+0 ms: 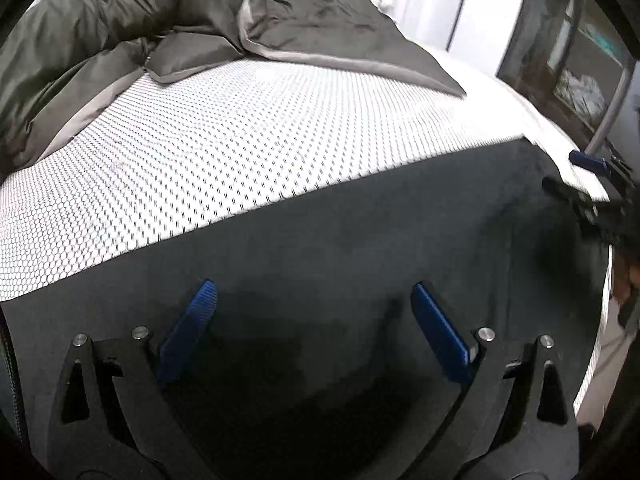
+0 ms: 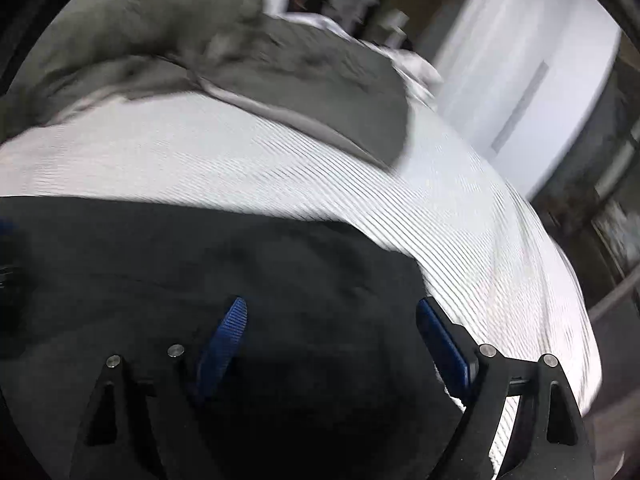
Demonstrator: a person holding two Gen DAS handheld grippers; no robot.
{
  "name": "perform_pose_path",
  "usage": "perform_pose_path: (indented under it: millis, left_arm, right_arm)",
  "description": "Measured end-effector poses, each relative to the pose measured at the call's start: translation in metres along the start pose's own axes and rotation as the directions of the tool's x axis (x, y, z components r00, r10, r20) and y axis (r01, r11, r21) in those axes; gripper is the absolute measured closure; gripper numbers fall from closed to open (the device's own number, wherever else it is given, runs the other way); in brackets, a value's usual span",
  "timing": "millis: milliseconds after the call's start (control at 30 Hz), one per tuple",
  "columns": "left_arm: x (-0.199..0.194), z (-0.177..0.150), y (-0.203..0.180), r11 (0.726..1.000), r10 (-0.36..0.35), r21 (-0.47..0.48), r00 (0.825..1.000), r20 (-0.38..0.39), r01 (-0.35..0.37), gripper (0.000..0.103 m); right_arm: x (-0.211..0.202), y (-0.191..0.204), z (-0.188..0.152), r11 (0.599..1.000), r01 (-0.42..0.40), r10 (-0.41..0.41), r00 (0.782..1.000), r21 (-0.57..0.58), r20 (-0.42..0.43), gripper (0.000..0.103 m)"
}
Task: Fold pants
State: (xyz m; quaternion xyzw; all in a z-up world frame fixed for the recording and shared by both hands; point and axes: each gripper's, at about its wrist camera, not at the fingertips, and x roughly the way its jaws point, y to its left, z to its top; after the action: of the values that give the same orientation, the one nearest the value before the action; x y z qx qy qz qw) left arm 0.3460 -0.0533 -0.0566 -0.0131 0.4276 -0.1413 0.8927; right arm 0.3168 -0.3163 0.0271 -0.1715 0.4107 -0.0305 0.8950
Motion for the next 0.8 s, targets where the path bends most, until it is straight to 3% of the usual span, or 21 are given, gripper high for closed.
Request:
perform_pose_path:
  millis: [100,200,267,333,367,433,467,533,667,800]
  left_arm:
    - [0.023,0.001,0.010,0.997,-0.001,-0.073,0.999,-0.043,-0.002,0.006]
    - [0.031,0.000,0.011,0.998,0.014,-0.067,0.999,-0.052,-0.018,0.006]
    - [0.033,0.000,0.008,0.999,0.017,-0.051,0.998,-0.055,-0.020,0.006]
    - [0.033,-0.001,0.007,0.999,0.016,-0.044,0.998,-0.053,-0.018,0.005]
    - [0.033,0.000,0.007,0.999,0.014,-0.044,0.999,-0.052,-0.016,0.005]
    - [0.035,0.002,0.005,0.999,-0.001,-0.046,0.999,-0.048,-0.001,0.005]
    - [0.035,0.002,0.002,0.999,0.007,-0.040,0.999,-0.050,-0.009,0.005]
    - [0.032,0.003,0.002,0.999,0.029,-0.029,0.998,-0.050,-0.031,0.005]
    - [0.004,0.005,-0.012,1.000,0.003,-0.025,0.999,-0.033,-0.004,0.007]
    - [-0.029,-0.003,-0.064,0.991,-0.063,0.116,0.998,-0.001,0.063,0.007]
  right_arm:
    - [-0.011,0.051,0.011,0.975,-0.210,0.212,0.977,-0.073,0.017,0.015]
    - [0.015,0.101,0.023,0.937,-0.311,0.308,0.950,-0.156,-0.044,0.015]
    - [0.041,0.114,0.021,0.934,-0.294,0.275,0.955,-0.205,-0.114,0.015]
    - [0.050,0.099,0.018,0.946,-0.253,0.231,0.964,-0.202,-0.130,0.015]
    - [0.055,0.073,0.016,0.971,-0.167,0.147,0.981,-0.171,-0.123,0.015]
    - [0.062,0.027,0.015,0.993,0.007,-0.022,0.992,-0.118,-0.126,0.020]
    - [0.069,-0.007,0.010,0.999,-0.013,0.007,0.988,-0.038,-0.156,0.026]
    - [0.071,-0.026,0.007,0.994,-0.110,0.111,0.979,0.016,-0.168,0.032]
    - [0.025,-0.013,0.000,0.996,-0.065,0.059,0.994,-0.055,-0.094,0.029]
    - [-0.031,-0.031,-0.041,0.996,-0.082,0.083,0.996,0.022,-0.014,0.019]
